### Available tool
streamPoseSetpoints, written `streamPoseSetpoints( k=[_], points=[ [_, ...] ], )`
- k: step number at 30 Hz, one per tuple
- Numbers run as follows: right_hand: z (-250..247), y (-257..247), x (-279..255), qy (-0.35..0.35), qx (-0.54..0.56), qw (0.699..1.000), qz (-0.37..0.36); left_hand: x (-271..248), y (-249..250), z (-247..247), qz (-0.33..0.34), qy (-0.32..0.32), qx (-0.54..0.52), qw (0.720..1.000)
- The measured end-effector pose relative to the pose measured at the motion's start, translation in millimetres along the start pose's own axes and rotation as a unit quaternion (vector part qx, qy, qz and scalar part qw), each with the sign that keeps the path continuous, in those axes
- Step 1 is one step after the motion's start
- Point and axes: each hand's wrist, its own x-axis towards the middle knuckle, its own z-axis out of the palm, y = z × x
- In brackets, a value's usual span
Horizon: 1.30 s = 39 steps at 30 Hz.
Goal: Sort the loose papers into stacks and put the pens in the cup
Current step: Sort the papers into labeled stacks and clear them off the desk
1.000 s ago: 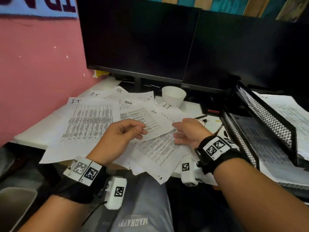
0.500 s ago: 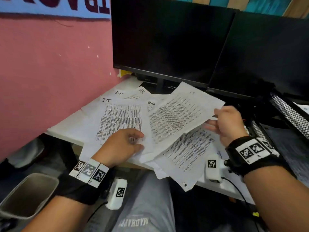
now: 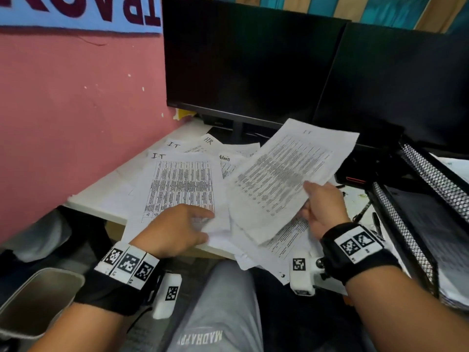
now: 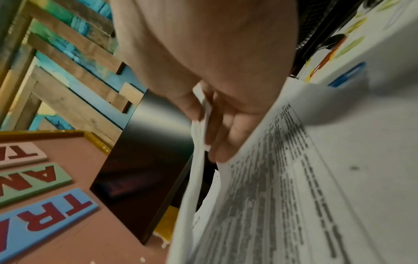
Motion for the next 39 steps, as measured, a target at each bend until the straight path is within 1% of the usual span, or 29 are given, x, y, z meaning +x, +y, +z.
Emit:
streamPoseSetpoints(
  k=[1, 3, 6, 8, 10, 12, 14, 15, 16, 17, 19, 20, 22, 24, 25, 28, 29, 31, 33, 34, 35, 37, 39],
  points=[
    [-3.2, -1.6, 2.3, 0.021, 0.017, 1.0, -0.016, 0.9, -1.3, -1.4, 0.003, 0.008, -0.015, 1.0],
    [-7.2, -1.7, 3.3, 0.021, 0.034, 0.999, -0.02, 2.1, -2.5, -2.6, 0.013, 0.03, -0.048, 0.998],
    [-7.4, 5.1, -1.4, -0.01, 0.039, 0.999, 0.024, 2.6, 0.6, 0.2, 0.033, 0.068, -0.067, 0.995],
    [-6.1, 9.2, -4.4, -0.006, 0.022, 0.999, 0.038, 2.9, 3.5, 2.1, 0.037, 0.125, -0.088, 0.988],
    [-9.0, 10.0, -5.0, 0.004, 0.025, 0.998, 0.053, 2.5, 5.0, 2.0, 0.051, 0.213, -0.124, 0.968],
    [-13.3, 8.3, -7.6, -0.007, 0.035, 0.997, 0.063, -0.7, 10.9, -0.8, 0.091, 0.287, -0.164, 0.939],
    [-19.7, 6.5, -11.3, -0.028, 0.057, 0.994, 0.092, -8.3, 23.6, -1.9, 0.163, 0.308, -0.196, 0.916],
    [-21.9, 7.0, -13.1, -0.038, 0.068, 0.992, 0.099, -13.0, 31.0, -0.8, 0.2, 0.302, -0.198, 0.911],
    [-23.6, 7.2, -12.3, -0.032, 0.073, 0.991, 0.107, -16.0, 37.6, 2.1, 0.23, 0.283, -0.189, 0.911],
    [-25.5, 7.9, -12.4, -0.034, 0.077, 0.99, 0.114, -19.0, 44.4, 6.6, 0.252, 0.252, -0.175, 0.918],
    [-29.8, 9.8, -11.2, -0.033, 0.08, 0.988, 0.125, -20.4, 53.3, 20.4, 0.273, 0.159, -0.156, 0.936],
    [-32.2, 11.2, -10.3, -0.022, 0.086, 0.988, 0.123, -20.1, 55.6, 28.0, 0.27, 0.112, -0.154, 0.944],
    [-36.9, 10.8, -15.8, -0.015, 0.127, 0.984, 0.123, -17.4, 56.1, 41.2, 0.254, 0.053, -0.147, 0.955],
    [-41.1, 12.5, -17.4, -0.043, 0.15, 0.982, 0.106, -15.4, 54.8, 48.1, 0.247, 0.017, -0.146, 0.958],
    [-41.9, 12.3, -19.0, -0.067, 0.151, 0.981, 0.101, -15.1, 54.4, 50.0, 0.248, 0.001, -0.152, 0.957],
    [-43.6, 14.9, -21.1, -0.131, 0.07, 0.986, 0.07, -14.3, 54.5, 55.8, 0.247, -0.039, -0.176, 0.952],
    [-43.9, 15.4, -20.6, -0.137, 0.03, 0.989, 0.048, -14.8, 55.9, 57.6, 0.244, -0.052, -0.185, 0.95],
    [-43.9, 12.8, -20.5, -0.128, -0.022, 0.992, 0.003, -14.4, 57.5, 58.2, 0.238, -0.073, -0.212, 0.945],
    [-43.1, 4.1, -21.5, -0.12, -0.042, 0.992, -0.025, -14.4, 58.6, 50.3, 0.23, -0.068, -0.257, 0.936],
    [-42.6, -1.6, -21.3, -0.121, -0.04, 0.991, -0.033, -13.6, 58.1, 44.4, 0.227, -0.05, -0.275, 0.933],
    [-42.3, -7.8, -21.7, -0.127, -0.036, 0.99, -0.042, -11.2, 55.7, 39.3, 0.223, -0.023, -0.295, 0.929],
    [-40.7, -21.5, -25.3, -0.141, -0.02, 0.988, -0.053, -4.3, 49.6, 29.5, 0.195, 0.056, -0.319, 0.926],
    [-36.9, -35.1, -33.0, -0.168, 0.006, 0.983, -0.068, 1.8, 41.5, 20.5, 0.138, 0.135, -0.316, 0.929]
  ],
)
